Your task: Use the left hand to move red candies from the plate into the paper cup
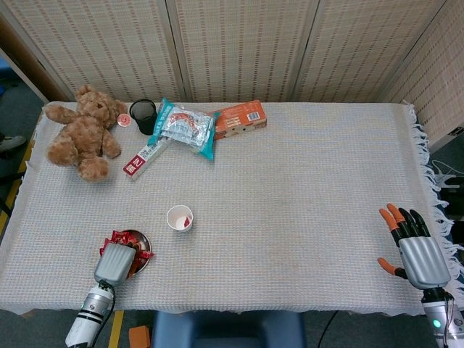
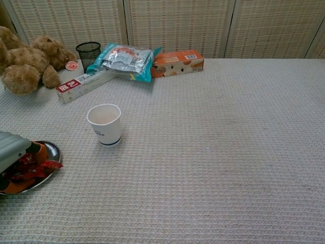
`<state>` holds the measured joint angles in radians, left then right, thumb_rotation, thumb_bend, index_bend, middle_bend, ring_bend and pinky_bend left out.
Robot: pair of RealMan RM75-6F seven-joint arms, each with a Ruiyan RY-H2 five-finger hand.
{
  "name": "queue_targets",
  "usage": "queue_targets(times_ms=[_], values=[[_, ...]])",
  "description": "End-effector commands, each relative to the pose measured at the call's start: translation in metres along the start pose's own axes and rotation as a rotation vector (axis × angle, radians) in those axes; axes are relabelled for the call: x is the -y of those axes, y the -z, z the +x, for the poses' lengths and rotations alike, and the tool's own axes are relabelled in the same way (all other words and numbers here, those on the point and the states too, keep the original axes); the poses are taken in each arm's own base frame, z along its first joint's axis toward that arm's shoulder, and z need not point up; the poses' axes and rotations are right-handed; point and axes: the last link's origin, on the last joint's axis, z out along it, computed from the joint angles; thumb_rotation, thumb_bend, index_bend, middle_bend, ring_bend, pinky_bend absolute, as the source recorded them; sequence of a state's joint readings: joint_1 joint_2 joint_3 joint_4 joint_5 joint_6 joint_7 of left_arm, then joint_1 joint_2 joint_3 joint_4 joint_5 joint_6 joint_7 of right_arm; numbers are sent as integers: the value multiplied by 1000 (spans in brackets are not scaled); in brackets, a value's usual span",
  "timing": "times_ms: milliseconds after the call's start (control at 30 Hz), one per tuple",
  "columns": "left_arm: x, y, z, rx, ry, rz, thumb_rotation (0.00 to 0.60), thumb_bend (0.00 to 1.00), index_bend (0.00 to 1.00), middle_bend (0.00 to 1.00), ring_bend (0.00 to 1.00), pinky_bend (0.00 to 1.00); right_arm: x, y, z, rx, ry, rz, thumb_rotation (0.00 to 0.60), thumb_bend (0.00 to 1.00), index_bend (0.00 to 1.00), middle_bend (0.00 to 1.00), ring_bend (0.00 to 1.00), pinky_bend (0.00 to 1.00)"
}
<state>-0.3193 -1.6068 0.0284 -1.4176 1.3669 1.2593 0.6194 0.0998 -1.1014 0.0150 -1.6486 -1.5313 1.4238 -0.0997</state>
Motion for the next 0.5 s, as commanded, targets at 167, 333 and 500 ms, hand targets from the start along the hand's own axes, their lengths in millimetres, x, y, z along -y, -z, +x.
queue_targets(times_ms=[167, 333, 500], values=[[-1, 0, -4, -17, 4, -11, 600, 388, 573, 539, 673, 988, -1, 0, 0, 6, 3, -6, 600, 84, 0, 0, 0, 0], [0, 0, -6, -19, -5, -6, 600, 458, 606, 575, 673, 988, -1, -1, -1, 16, 5, -9, 600, 84, 0, 0, 0, 0], [2, 0, -6, -19, -7, 7, 600, 583, 646, 617, 673, 988, 0, -2, -1, 20, 8, -12, 600, 84, 0, 0, 0, 0]])
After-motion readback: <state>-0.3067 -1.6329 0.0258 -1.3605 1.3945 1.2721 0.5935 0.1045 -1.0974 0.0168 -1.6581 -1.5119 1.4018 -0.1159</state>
